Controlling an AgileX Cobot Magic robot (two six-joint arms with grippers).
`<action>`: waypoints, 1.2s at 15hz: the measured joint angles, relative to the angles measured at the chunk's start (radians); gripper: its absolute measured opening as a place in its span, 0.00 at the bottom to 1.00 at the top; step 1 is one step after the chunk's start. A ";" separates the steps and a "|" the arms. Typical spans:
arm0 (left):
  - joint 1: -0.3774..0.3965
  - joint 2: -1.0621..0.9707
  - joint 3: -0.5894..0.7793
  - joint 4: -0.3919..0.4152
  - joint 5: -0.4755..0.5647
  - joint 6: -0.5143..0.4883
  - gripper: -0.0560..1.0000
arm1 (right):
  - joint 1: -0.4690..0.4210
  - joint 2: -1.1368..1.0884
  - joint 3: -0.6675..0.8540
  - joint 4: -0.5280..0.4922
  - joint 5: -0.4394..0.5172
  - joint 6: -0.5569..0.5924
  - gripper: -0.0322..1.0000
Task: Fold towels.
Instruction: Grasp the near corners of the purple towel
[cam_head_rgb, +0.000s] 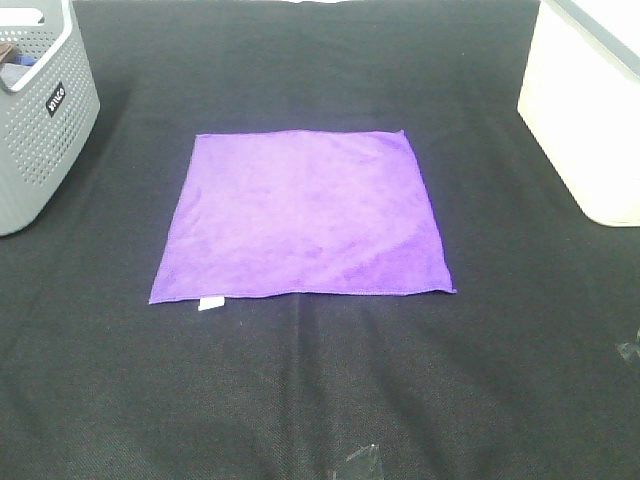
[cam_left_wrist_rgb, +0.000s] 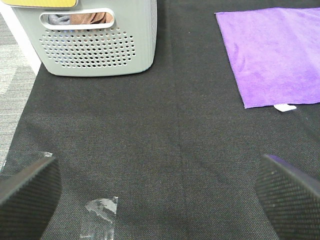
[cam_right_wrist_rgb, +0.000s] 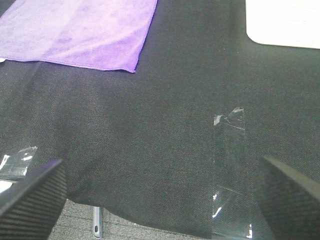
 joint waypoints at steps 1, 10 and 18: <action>0.000 0.000 0.000 0.000 0.000 0.000 0.99 | 0.000 0.000 0.000 0.000 0.000 0.000 0.97; 0.000 0.000 0.000 0.000 0.000 0.000 0.99 | 0.000 0.000 0.000 0.000 0.000 -0.001 0.97; 0.000 0.000 0.000 0.000 0.000 0.000 0.99 | 0.000 0.000 0.000 0.000 0.000 -0.001 0.97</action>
